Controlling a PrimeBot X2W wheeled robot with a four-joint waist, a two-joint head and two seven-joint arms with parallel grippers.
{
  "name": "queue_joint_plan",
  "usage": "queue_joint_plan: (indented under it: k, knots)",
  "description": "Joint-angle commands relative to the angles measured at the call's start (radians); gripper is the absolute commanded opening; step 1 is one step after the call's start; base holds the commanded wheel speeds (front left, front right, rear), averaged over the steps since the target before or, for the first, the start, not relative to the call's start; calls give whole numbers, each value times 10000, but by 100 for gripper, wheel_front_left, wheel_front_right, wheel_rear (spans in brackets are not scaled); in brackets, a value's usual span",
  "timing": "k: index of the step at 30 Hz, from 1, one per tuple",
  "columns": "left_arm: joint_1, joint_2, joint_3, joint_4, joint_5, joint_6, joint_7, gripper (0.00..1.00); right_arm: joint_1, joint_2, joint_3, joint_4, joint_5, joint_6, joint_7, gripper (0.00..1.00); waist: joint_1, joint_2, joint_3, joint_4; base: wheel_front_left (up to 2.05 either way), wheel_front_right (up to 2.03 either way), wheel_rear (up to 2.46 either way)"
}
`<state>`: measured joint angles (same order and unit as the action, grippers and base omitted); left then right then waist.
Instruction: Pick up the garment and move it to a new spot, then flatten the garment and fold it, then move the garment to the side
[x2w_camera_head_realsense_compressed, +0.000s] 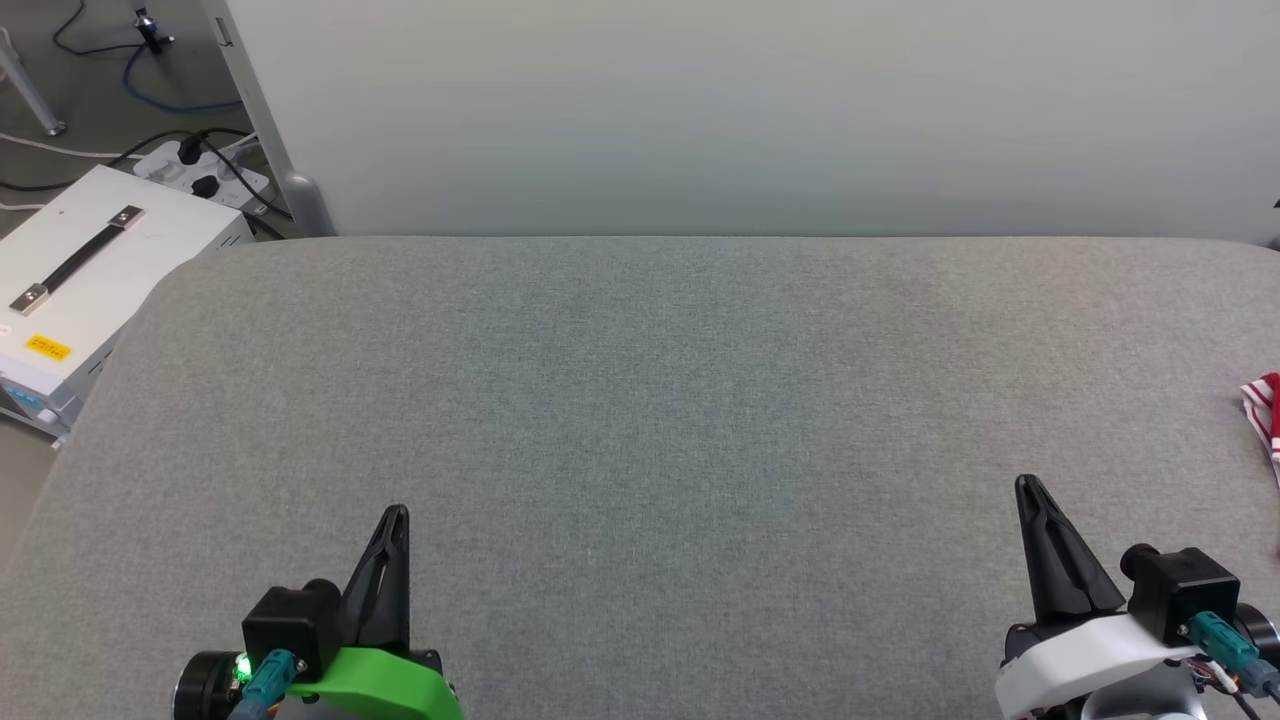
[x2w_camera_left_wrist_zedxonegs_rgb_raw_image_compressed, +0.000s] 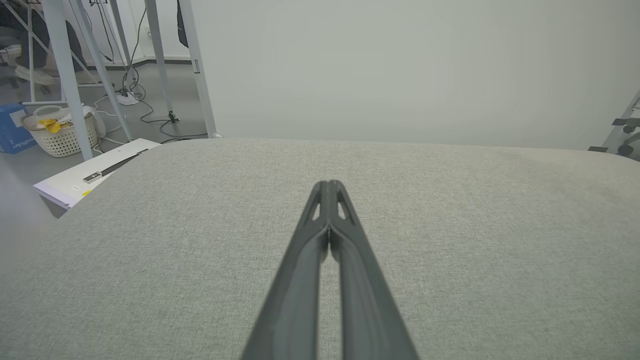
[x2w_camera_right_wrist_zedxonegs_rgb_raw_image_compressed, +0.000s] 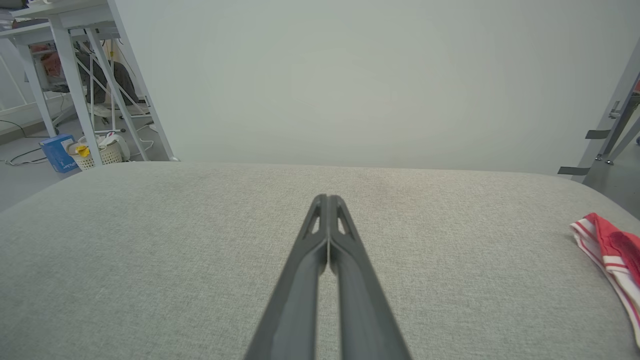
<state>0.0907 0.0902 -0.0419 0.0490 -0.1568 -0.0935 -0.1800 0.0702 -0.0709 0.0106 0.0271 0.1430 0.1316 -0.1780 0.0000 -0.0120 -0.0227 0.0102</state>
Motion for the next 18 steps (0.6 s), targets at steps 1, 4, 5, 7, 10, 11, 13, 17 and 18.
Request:
queue_joint_plan:
  k: [1,4,5,7,10,11,13,17,18]
  knots:
    - [-199,-60,36,-63,125,64,69,0,-181,24,-21,-53,-143,-3,74,0,0,38,4,-2,0,0,0]
    - [-222,-71,49,-77,173,94,127,0,-198,30,-24,-60,-186,-3,131,0,0,41,11,-5,0,0,0]
    - [-232,-76,54,-83,192,105,149,0,-205,33,-25,-63,-203,-3,153,0,0,42,14,-6,0,0,0]
    - [-248,-84,63,-93,225,125,189,0,-217,37,-27,-68,-233,-3,193,0,0,44,20,-9,0,0,0]
    - [-273,-96,77,-108,276,156,251,0,-236,43,-30,-76,-278,-4,254,0,0,47,27,-12,0,0,0]
    - [-281,-99,80,-112,291,165,268,0,-241,45,-31,-78,-292,-4,271,0,0,48,30,-13,0,0,0]
    - [-297,-107,89,-122,325,185,309,0,-253,49,-33,-83,-321,-4,311,0,0,50,35,-15,0,0,0]
    - [-330,-123,107,-142,392,225,389,0,-277,58,-37,-93,-381,-4,390,0,0,53,45,-20,0,0,0]
    - [-339,-127,112,-147,410,237,411,0,-284,60,-38,-96,-398,-4,412,0,0,54,48,-21,0,0,0]
